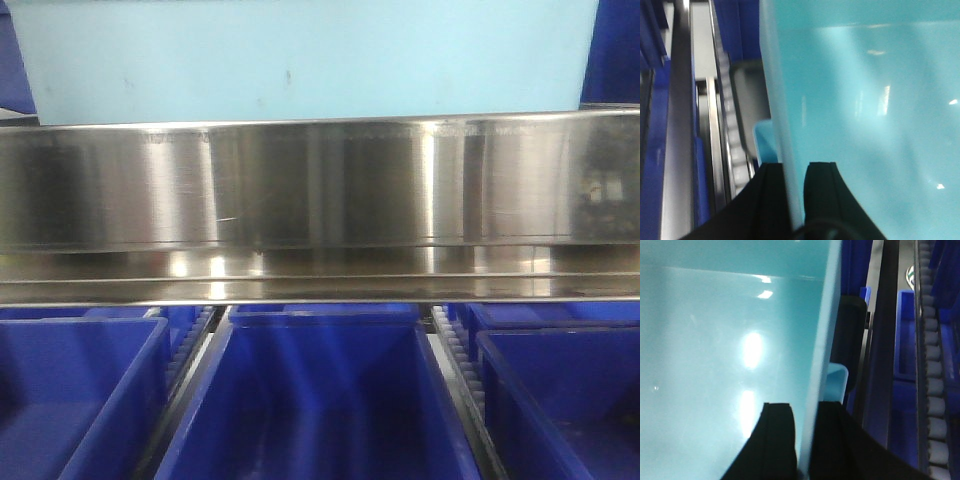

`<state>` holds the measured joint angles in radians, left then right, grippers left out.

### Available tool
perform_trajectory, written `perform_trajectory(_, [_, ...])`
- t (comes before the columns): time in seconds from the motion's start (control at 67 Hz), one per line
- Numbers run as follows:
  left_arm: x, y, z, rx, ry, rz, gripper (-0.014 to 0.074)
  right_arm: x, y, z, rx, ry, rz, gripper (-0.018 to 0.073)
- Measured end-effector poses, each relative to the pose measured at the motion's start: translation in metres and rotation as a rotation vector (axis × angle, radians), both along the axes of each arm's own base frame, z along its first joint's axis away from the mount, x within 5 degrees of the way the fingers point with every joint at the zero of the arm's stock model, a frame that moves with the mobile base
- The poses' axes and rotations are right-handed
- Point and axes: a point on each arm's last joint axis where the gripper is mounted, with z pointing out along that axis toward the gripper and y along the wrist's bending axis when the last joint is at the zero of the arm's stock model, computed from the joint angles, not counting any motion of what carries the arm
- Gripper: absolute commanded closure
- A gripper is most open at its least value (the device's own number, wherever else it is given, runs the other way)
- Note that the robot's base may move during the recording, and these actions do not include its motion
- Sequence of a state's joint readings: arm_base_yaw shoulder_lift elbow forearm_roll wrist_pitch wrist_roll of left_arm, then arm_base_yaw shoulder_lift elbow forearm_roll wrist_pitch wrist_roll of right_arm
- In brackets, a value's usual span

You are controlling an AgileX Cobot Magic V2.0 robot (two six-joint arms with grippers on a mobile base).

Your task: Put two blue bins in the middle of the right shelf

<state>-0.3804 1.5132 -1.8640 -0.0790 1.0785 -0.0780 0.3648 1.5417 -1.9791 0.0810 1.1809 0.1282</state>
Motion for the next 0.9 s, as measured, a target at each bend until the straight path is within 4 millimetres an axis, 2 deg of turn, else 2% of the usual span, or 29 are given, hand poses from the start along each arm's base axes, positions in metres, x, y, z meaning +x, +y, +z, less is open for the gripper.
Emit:
perform_trajectory(0.194, [0.006,-0.003,-0.027,0.023,0.079,-0.002,0.0707,0.007,0.003,-0.024,-0.028,0.074,-0.001,0.0712])
perform_trajectory(0.328, [0.007,-0.004,-0.035,0.030,0.097,-0.001,0.0707,0.012,0.004,-0.043,-0.044,0.117,-0.002,0.0712])
perform_trajectory(0.478, [0.008,-0.004,-0.039,0.034,0.103,0.000,0.0702,0.015,0.006,-0.052,-0.044,0.127,-0.004,0.0712])
perform_trajectory(0.552, [0.009,-0.004,-0.040,0.036,0.103,0.001,0.0662,0.015,0.006,-0.052,-0.043,0.127,-0.003,0.0709])
perform_trajectory(0.627, [0.009,-0.004,-0.040,0.037,0.105,0.001,0.0570,0.015,0.006,-0.052,-0.043,0.127,-0.003,0.0665])
perform_trajectory(0.687, [0.009,-0.004,-0.040,0.037,0.105,0.001,0.0465,0.015,0.006,-0.052,-0.042,0.125,-0.003,0.0559])
perform_trajectory(0.702, [0.009,-0.004,-0.040,0.035,0.106,0.000,0.0426,0.015,0.006,-0.052,-0.042,0.125,-0.003,0.0515])
perform_trajectory(0.717, [0.009,-0.004,-0.040,0.035,0.106,0.000,0.0361,0.016,0.006,-0.052,-0.045,0.123,-0.003,0.0430])
perform_trajectory(0.747, [0.009,-0.004,-0.040,0.035,0.106,0.000,0.0299,0.016,0.006,-0.052,-0.047,0.120,0.000,0.0337])
perform_trajectory(0.896, [0.009,-0.004,-0.040,0.038,0.104,0.000,0.0083,0.014,0.005,-0.050,-0.049,0.111,0.002,-0.0020])
